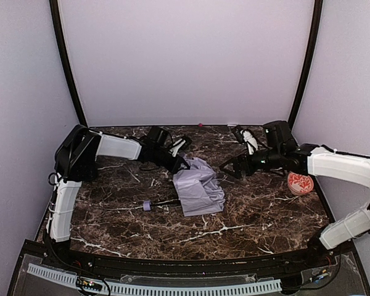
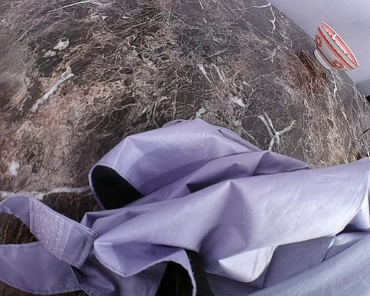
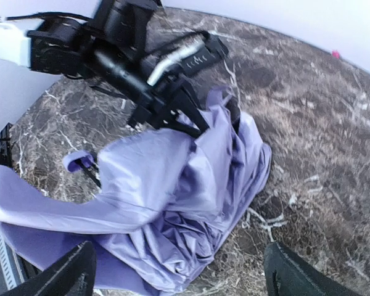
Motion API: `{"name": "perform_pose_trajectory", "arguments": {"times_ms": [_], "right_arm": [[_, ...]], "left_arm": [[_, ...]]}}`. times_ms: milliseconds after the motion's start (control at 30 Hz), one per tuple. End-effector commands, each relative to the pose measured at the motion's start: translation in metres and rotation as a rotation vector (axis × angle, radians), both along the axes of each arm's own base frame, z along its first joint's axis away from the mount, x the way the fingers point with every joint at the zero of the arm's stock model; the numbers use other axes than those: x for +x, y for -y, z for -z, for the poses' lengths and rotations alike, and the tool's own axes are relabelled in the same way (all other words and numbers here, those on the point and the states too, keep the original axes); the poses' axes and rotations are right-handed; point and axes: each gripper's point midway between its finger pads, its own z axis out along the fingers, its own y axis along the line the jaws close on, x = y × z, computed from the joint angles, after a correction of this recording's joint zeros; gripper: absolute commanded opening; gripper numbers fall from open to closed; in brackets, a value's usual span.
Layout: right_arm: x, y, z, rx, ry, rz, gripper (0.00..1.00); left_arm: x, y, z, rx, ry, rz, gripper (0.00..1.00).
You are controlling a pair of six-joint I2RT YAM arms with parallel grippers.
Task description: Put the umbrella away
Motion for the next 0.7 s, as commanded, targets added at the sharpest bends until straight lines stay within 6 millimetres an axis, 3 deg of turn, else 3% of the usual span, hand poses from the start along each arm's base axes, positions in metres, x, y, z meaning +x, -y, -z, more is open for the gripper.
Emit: {"name": "perform_pose_trajectory", "arguments": {"times_ms": [0, 100, 233, 333, 467, 533, 567, 600, 667], "right_arm": [[-0.045, -0.030, -0.053, 0.007, 0.345, -0.261, 1.00], [-0.081, -0.062, -0.070, 0.037, 0.489, -0.442, 1.00], [-0.100, -0.092, -0.057, -0.006, 0.484, -0.589, 1.00], [-0.099, -0.103, -0.036, -0.067, 0.458, -0.647, 1.00], [-0.078, -0.113, -0.015, -0.142, 0.444, -0.615, 0.96], [-0.073, -0.119, -0.015, -0.149, 0.411, -0.612, 0.83], [-0.071, -0.124, -0.020, -0.142, 0.398, -0.612, 0.70], [-0.072, -0.125, -0.019, -0.139, 0.375, -0.610, 0.49], [-0.077, -0.125, -0.022, -0.124, 0.340, -0.615, 0.19]], "left_arm": [[0.003, -0.003, -0.005, 0.021, 0.023, 0.017, 0.00], [0.003, -0.003, -0.005, 0.023, 0.022, 0.016, 0.00], [0.002, -0.003, -0.005, 0.022, 0.021, 0.016, 0.00], [0.002, -0.002, -0.005, 0.022, 0.024, 0.020, 0.00], [0.002, -0.002, -0.007, 0.021, 0.027, 0.027, 0.00], [0.002, -0.002, -0.006, 0.024, 0.027, 0.030, 0.00], [0.002, -0.002, -0.008, 0.026, 0.032, 0.032, 0.00], [0.004, -0.002, -0.009, 0.031, 0.040, 0.031, 0.01], [0.011, -0.006, -0.014, 0.048, 0.064, 0.015, 0.13]]}}
